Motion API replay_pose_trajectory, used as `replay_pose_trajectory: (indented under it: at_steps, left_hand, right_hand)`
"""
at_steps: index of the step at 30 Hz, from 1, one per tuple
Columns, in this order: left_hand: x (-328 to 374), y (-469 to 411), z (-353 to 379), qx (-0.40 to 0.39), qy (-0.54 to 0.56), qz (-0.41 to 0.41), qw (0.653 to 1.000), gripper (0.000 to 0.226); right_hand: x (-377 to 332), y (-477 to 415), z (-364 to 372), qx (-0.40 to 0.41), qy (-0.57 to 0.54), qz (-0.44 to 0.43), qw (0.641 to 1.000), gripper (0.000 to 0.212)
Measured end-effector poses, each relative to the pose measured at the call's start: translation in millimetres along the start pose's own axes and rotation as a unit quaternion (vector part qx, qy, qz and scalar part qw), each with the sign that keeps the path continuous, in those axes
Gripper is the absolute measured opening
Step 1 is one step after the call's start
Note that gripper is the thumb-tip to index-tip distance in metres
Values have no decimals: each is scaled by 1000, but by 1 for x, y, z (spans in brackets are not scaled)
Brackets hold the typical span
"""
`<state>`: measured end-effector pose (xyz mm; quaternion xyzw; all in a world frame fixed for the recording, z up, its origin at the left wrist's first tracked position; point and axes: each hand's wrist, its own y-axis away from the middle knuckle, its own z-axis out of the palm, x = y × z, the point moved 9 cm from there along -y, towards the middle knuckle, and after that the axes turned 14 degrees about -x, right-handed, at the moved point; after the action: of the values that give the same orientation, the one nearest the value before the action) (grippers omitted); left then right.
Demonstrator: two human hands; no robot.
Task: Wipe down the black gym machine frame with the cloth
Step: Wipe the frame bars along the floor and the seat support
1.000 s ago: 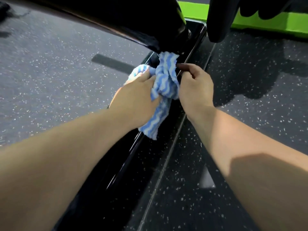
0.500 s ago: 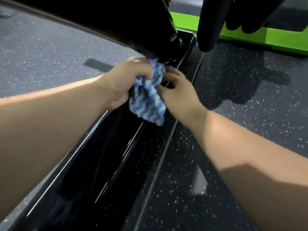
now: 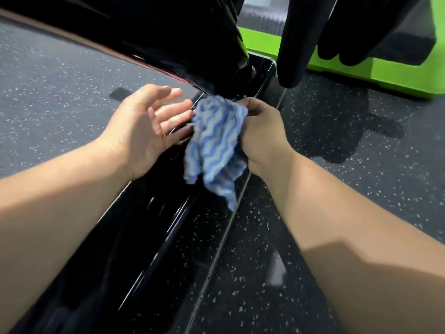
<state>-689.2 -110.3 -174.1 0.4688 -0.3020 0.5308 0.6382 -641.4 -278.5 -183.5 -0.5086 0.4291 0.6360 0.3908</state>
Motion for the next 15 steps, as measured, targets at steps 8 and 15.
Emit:
replay_pose_trajectory:
  at_steps: [8, 15]
  left_hand:
    - [10, -1, 19, 136, -591, 121, 786, 28]
    - [12, -14, 21, 165, -646, 118, 736, 27]
  right_hand:
    - [-3, -3, 40, -48, 390, -84, 916, 43]
    - [-1, -15, 18, 79, 378, -48, 921, 47]
